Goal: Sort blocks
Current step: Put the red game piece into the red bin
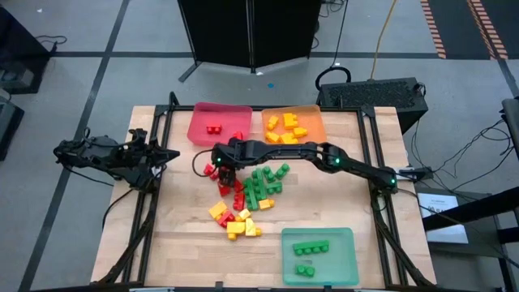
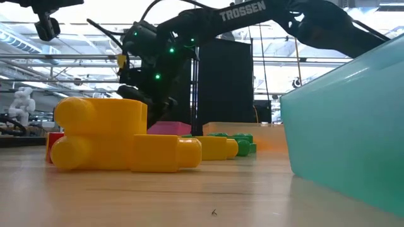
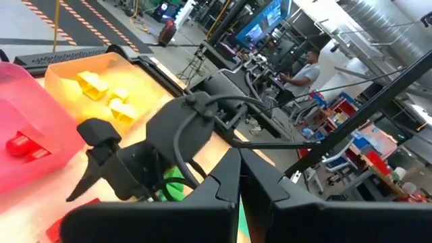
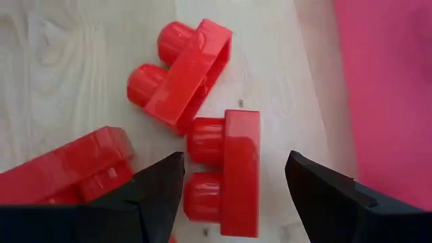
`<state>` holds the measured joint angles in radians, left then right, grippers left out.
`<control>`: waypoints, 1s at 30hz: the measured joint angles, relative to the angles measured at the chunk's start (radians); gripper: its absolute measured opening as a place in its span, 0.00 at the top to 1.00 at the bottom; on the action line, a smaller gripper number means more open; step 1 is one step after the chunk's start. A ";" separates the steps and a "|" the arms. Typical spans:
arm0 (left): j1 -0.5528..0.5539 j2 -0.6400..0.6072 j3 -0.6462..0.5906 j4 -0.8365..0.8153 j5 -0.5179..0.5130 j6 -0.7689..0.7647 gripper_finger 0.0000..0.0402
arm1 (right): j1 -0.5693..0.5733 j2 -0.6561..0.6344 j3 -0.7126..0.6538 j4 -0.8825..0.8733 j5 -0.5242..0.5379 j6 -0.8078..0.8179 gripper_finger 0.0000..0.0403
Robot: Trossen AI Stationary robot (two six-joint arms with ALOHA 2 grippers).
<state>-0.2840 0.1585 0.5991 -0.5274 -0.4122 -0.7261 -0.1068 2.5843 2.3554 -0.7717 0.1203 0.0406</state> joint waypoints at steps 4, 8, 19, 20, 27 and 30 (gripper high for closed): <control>0.000 0.000 0.000 -0.001 0.000 0.000 0.97 | -0.025 0.000 0.000 0.008 -0.017 0.000 0.38; 0.000 0.000 0.000 -0.001 -0.001 0.001 0.97 | -0.021 0.014 0.003 0.024 -0.032 0.003 0.38; 0.000 0.000 0.000 -0.005 -0.005 0.001 0.97 | -0.022 0.049 0.003 0.005 -0.060 0.053 0.38; 0.000 0.000 0.000 -0.005 -0.007 0.001 0.97 | -0.022 0.050 0.003 -0.002 -0.059 0.058 0.38; 0.000 0.000 0.000 -0.006 -0.007 0.001 0.97 | -0.013 0.055 0.003 -0.040 -0.037 0.091 0.62; 0.000 0.000 0.000 -0.005 -0.006 0.000 0.97 | -0.007 0.053 0.003 -0.059 -0.048 0.124 0.72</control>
<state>-0.2840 0.1585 0.5987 -0.5327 -0.4187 -0.7258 -0.1133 2.6373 2.3589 -0.8311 0.0721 0.1644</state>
